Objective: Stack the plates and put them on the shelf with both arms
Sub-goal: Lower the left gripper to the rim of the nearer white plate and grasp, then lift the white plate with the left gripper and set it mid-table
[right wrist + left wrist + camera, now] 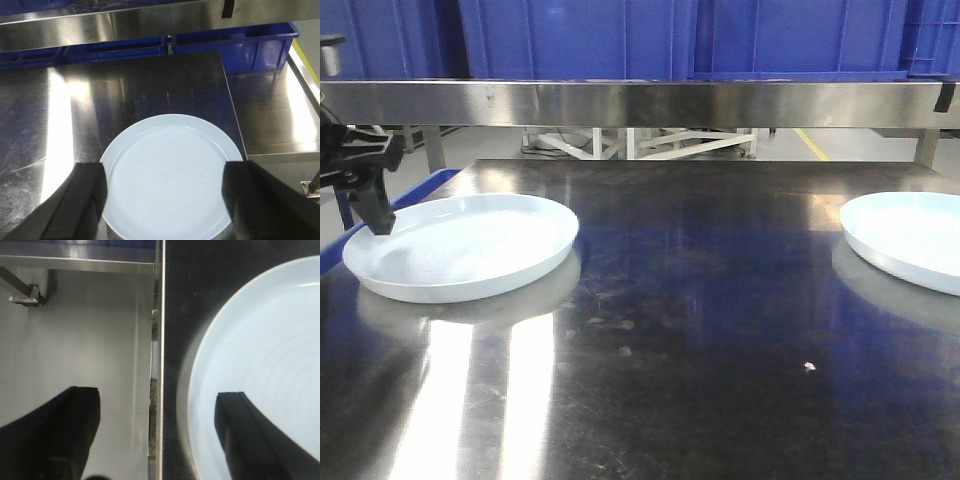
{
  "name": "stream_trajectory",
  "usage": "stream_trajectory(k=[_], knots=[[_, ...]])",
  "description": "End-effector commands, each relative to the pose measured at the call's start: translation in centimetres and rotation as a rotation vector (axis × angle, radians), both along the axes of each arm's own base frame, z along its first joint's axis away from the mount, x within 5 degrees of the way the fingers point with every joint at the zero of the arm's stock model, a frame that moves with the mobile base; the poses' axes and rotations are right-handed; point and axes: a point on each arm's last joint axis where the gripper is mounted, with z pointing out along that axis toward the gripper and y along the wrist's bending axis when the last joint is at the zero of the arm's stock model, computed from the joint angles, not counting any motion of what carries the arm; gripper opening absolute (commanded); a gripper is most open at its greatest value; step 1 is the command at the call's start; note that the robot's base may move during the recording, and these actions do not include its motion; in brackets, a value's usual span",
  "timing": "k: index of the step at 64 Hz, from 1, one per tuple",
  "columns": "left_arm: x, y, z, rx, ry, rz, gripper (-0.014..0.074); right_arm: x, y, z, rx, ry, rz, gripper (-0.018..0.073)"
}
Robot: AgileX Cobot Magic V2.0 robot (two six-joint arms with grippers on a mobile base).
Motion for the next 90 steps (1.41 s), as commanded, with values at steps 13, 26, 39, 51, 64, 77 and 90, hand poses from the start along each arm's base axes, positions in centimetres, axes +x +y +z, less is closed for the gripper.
stream_trajectory(k=[13,26,39,51,64,77,90], knots=[[1.0,-0.1,1.0,-0.011,-0.074,0.003,0.0529,0.4,-0.1,2.1,-0.013,-0.126,0.002,0.0587],[1.0,-0.1,1.0,-0.007,-0.075,0.001,0.0365,0.4,-0.1,2.1,-0.013,-0.126,0.002,0.0543],[1.0,0.1,1.7,0.036,-0.091,-0.028,0.0114,0.4,-0.1,2.2,-0.013,-0.142,0.003,0.0368],[1.1,-0.5,5.3,0.026,-0.151,-0.042,0.0101,0.5,0.0,2.4,-0.013,-0.165,0.004,0.0311],[1.1,-3.0,11.2,-0.042,-0.265,-0.085,0.0101,0.5,0.0,2.5,-0.013,-0.176,0.005,0.0311],[0.1,-8.8,14.4,-0.096,-0.34,-0.238,0.0101,0.5,0.0,2.6,-0.013,-0.178,0.005,0.0311],[-0.7,-14.7,13.9,-0.129,-0.353,-0.385,0.0101,0.5,0.0,2.6,-0.013,-0.178,0.005,0.0311]])
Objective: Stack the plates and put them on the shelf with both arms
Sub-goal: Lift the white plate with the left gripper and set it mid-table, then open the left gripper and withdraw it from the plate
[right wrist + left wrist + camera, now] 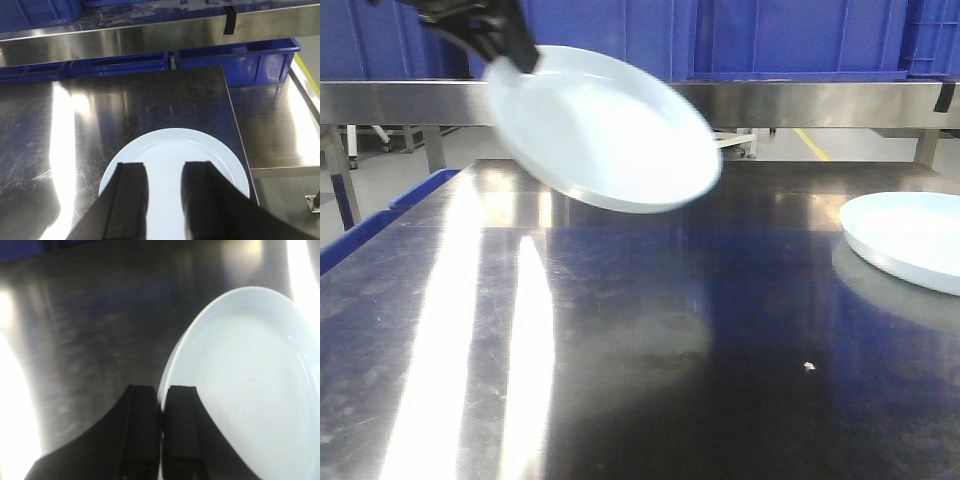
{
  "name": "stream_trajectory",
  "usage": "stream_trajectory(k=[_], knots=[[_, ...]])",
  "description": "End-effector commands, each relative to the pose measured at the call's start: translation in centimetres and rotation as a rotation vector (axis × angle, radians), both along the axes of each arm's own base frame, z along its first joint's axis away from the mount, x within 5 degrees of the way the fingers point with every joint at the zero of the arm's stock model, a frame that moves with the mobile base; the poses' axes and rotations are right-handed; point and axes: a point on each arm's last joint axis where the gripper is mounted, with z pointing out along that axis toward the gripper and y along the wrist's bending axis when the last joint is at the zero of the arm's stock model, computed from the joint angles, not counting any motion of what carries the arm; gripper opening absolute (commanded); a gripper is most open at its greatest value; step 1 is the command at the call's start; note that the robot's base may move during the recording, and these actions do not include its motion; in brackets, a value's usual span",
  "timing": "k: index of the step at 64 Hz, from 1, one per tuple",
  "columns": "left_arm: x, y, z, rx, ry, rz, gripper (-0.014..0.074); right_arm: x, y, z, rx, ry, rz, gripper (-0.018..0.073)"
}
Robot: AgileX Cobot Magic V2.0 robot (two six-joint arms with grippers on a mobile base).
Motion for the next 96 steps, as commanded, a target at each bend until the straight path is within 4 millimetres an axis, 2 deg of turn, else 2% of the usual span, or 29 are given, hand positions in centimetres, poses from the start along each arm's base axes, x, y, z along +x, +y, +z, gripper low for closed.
stream_trajectory(k=[1,7,17,27,38,44,52,55,58,64,68,74,78,86,96], knots=[[-0.5,-2.1,2.3,-0.078,-0.105,-0.048,0.0101,0.3,-0.1,2.2,-0.013,-0.132,0.002,0.0311],[-0.3,-4.3,0.8,-0.07,-0.087,-0.09,0.0101,0.3,-0.1,2.2,-0.013,-0.132,0.002,0.0311],[0.2,-6.5,-1.5,-0.061,-0.058,-0.122,0.0101,0.3,-0.1,2.2,-0.013,-0.132,0.002,0.0311],[0.8,-7.3,-3.3,-0.041,-0.024,-0.13,0.0101,0.3,-0.1,2.2,-0.013,-0.132,0.002,0.0311],[0.9,-7.3,-3.5,-0.028,-0.029,-0.131,0.0109,0.3,-0.1,2.2,-0.013,-0.132,0.002,0.0311],[1.0,-7.1,-3.4,0.005,-0.047,-0.142,0.0213,0.3,-0.1,2.2,-0.013,-0.132,0.002,0.0311],[1.2,-7.0,-3.3,0.048,-0.073,-0.153,0.0428,0.3,-0.1,2.2,-0.013,-0.132,0.002,0.0311],[1.2,-6.9,-3.2,0.056,-0.077,-0.154,0.0478,0.3,-0.1,2.2,-0.013,-0.132,0.002,0.0311],[1.2,-6.9,-3.0,0.057,-0.078,-0.154,0.0484,0.3,-0.1,2.2,-0.013,-0.132,0.002,0.0311],[1.3,-6.9,-2.2,0.066,-0.064,-0.149,0.0414,0.3,-0.1,2.2,-0.013,-0.132,0.002,0.0311],[1.2,-6.8,-1.5,0.073,-0.054,-0.145,0.0305,0.3,-0.1,2.2,-0.013,-0.132,0.002,0.0311],[0.9,-6.5,0.2,0.084,-0.074,-0.143,0.0067,0.3,-0.1,2.2,-0.013,-0.132,0.002,0.0311],[0.7,-5.9,1.5,0.08,-0.11,-0.135,0.0106,0.3,-0.1,2.2,-0.013,-0.132,0.002,0.0311],[0.2,-3.2,5.0,0.003,-0.162,-0.049,0.0087,0.3,-0.1,2.2,-0.013,-0.132,0.002,0.0311],[-0.7,2.2,9.1,-0.077,-0.264,0.077,0.0087,0.3,-0.1,2.2,-0.013,-0.132,0.002,0.0311]])
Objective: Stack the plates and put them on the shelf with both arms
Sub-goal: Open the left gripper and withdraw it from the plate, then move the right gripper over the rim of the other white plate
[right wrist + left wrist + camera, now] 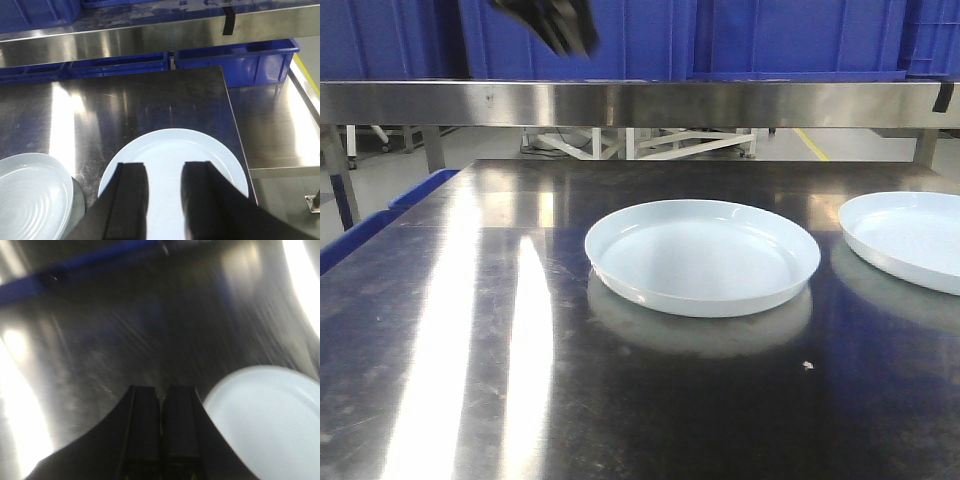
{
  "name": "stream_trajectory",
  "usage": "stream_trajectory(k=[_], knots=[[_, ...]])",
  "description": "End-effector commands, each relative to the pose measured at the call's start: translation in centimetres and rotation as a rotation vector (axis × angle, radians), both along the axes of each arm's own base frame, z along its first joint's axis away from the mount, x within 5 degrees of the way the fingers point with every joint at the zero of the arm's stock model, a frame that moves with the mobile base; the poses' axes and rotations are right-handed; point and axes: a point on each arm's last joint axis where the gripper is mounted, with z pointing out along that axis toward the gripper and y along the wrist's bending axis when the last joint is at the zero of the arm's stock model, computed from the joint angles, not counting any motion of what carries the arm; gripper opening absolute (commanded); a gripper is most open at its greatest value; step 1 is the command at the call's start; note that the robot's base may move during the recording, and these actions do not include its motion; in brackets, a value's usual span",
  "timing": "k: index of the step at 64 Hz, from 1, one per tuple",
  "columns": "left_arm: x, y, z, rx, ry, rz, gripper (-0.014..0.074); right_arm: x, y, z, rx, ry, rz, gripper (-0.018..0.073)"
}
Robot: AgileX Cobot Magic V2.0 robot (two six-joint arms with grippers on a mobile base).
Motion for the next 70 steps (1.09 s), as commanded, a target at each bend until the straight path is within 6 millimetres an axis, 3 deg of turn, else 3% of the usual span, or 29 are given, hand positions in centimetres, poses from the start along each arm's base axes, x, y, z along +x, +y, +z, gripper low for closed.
stream_trajectory(k=[1,9,17,29,51,61,70], knots=[[-1.7,3.6,5.6,-0.111,-0.178,0.068,0.0087,0.3,-0.1,2.1,-0.013,-0.13,0.001,0.0311],[-3.3,8.4,7.1,-0.13,-0.237,0.172,0.0087,0.3,-0.1,2.1,-0.013,-0.13,0.001,0.0311],[-5.9,12.7,7.0,-0.153,-0.286,0.281,0.0087,0.3,-0.1,2.1,-0.013,-0.13,0.001,0.0311],[-10.5,17.5,4.5,-0.196,-0.33,0.428,0.0087,0.3,-0.1,2.1,-0.013,-0.13,0.001,0.0311],[-17.6,18.5,-2.8,-0.187,-0.328,0.437,0.0087,0.3,-0.1,2.1,-0.013,-0.126,0.001,0.0311],[-19.1,18.6,-4.8,-0.184,-0.355,0.427,0.0087,0.3,-0.1,2.0,-0.013,-0.12,0.001,0.0311],[-19.3,18.6,-6.0,-0.176,-0.328,0.428,0.0087,0.3,-0.1,2.0,-0.013,-0.119,0.001,0.0311]])
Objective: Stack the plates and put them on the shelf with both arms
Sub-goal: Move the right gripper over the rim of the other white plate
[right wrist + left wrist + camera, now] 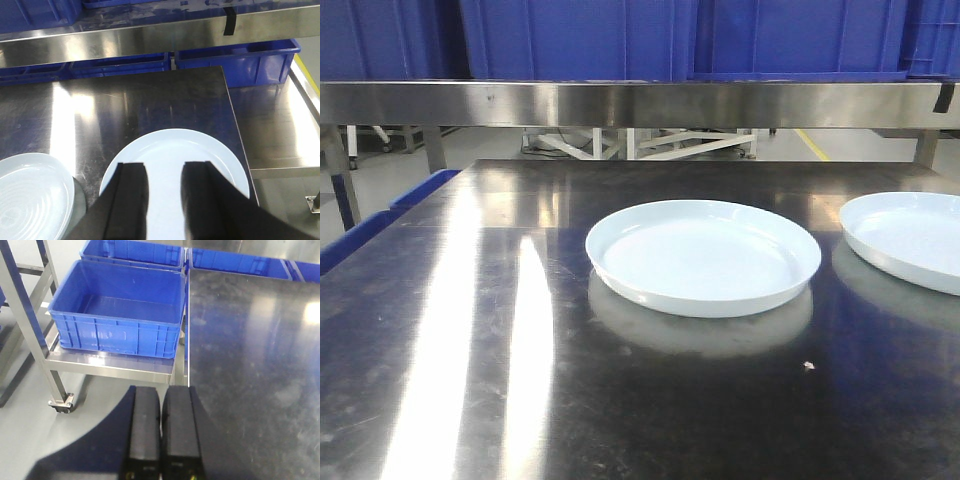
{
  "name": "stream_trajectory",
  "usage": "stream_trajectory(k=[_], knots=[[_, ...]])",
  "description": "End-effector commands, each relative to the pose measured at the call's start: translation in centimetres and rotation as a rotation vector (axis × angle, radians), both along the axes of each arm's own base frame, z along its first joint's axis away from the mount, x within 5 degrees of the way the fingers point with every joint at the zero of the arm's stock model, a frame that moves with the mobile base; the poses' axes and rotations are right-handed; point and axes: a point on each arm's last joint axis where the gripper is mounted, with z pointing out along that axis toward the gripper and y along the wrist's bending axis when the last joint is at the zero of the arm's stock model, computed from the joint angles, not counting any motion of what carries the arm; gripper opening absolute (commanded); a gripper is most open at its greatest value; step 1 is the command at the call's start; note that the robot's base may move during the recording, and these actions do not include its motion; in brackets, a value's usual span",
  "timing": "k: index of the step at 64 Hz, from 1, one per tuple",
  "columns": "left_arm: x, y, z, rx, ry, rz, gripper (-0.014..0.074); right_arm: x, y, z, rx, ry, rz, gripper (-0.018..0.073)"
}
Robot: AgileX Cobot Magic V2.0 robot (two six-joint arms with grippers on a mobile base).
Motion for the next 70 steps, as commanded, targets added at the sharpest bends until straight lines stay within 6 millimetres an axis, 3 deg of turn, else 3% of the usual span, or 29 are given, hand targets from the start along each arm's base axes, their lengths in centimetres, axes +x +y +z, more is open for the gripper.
stream_trajectory(k=[1,14,23,26,42,49,58,62,70], knots=[[0.28,-0.06,1.29,-0.012,-0.112,-0.004,0.0087,0.31,-0.07,2.0,-0.013,-0.119,0.001,0.0311],[0.27,-0.06,1.21,-0.012,-0.109,-0.004,0.0087,0.28,-0.08,1.83,-0.013,-0.101,0.0,0.027],[0.27,-0.06,1.21,-0.012,-0.109,-0.004,0.0087,0.13,-0.12,1.27,-0.012,-0.037,-0.004,0.0007],[0.27,-0.06,1.21,-0.012,-0.109,-0.004,0.0087,0.09,-0.12,1.14,-0.012,-0.022,-0.005,0.0047],[0.3,-0.06,1.18,-0.012,-0.107,-0.004,0.0087,0.07,-0.13,1.08,-0.012,-0.015,-0.005,0.0028],[0.3,-0.06,1.18,-0.012,-0.107,-0.004,0.0087,0.07,-0.13,1.08,-0.012,-0.015,-0.005,0.0158],[0.3,-0.06,1.18,-0.012,-0.107,-0.004,0.0087,0.07,-0.13,1.06,-0.012,-0.013,-0.005,0.0465],[0.3,-0.06,1.18,-0.012,-0.107,-0.004,0.0087,0.05,-0.13,1.01,-0.012,-0.007,-0.006,0.0501],[0.3,-0.06,1.18,-0.012,-0.107,-0.004,0.0087,0.06,-0.13,1.02,-0.012,-0.008,-0.006,0.0477]])
